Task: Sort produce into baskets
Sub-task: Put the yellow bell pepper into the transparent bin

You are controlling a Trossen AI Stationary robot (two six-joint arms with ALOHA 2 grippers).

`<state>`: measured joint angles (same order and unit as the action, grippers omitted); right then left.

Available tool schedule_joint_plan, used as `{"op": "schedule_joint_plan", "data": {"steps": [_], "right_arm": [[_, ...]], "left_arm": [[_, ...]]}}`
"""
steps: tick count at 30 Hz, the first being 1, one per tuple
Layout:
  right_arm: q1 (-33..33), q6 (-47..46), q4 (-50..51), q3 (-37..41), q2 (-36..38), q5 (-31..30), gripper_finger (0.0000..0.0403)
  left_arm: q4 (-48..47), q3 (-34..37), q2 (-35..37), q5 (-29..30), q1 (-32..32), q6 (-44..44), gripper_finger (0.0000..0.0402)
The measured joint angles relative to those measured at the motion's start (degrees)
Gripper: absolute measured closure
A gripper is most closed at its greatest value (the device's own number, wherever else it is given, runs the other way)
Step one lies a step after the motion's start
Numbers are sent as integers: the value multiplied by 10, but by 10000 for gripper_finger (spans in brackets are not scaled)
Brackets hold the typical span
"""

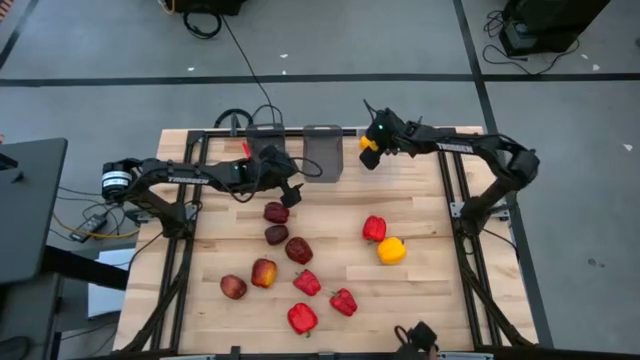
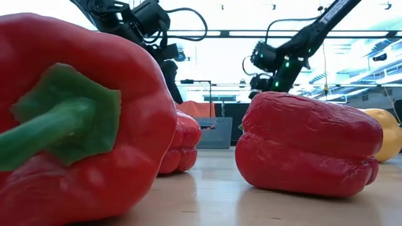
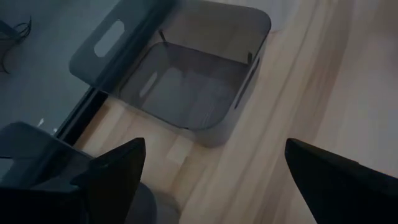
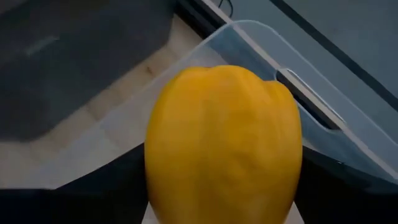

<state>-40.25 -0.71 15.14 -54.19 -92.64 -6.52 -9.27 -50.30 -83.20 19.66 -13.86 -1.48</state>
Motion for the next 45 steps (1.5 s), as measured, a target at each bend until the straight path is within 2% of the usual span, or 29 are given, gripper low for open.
{"op": "schedule_joint_plan", "data": {"steps": [6,10,15,20,26,35,38,40,45], "right_arm": [[-27,22,-50,0,-43,6,27],[-33,16,-47,0,-36,4,7],[-21,-7,-13,0,22,3,10],[25,-29,87,0,114,3,11],[150,-88,228,0,181,0,11],[399,-369,322,0,213,-73,11],[466,-446,340,0,204,-74,11],[506,-458,345,0,192,-66,11],[600,-393,353,0,174,-39,12]], "left_arm": [[23,0,0,2,0,13,10],[15,0,0,2,0,13,10],[17,0,0,2,0,10,10],[22,0,0,3,0,11,10],[44,0,0,3,0,26,10],[47,0,0,0,1,27,10],[45,0,0,-27,1,28,10],[47,0,0,-48,1,32,10],[48,0,0,-91,2,55,10]]}}
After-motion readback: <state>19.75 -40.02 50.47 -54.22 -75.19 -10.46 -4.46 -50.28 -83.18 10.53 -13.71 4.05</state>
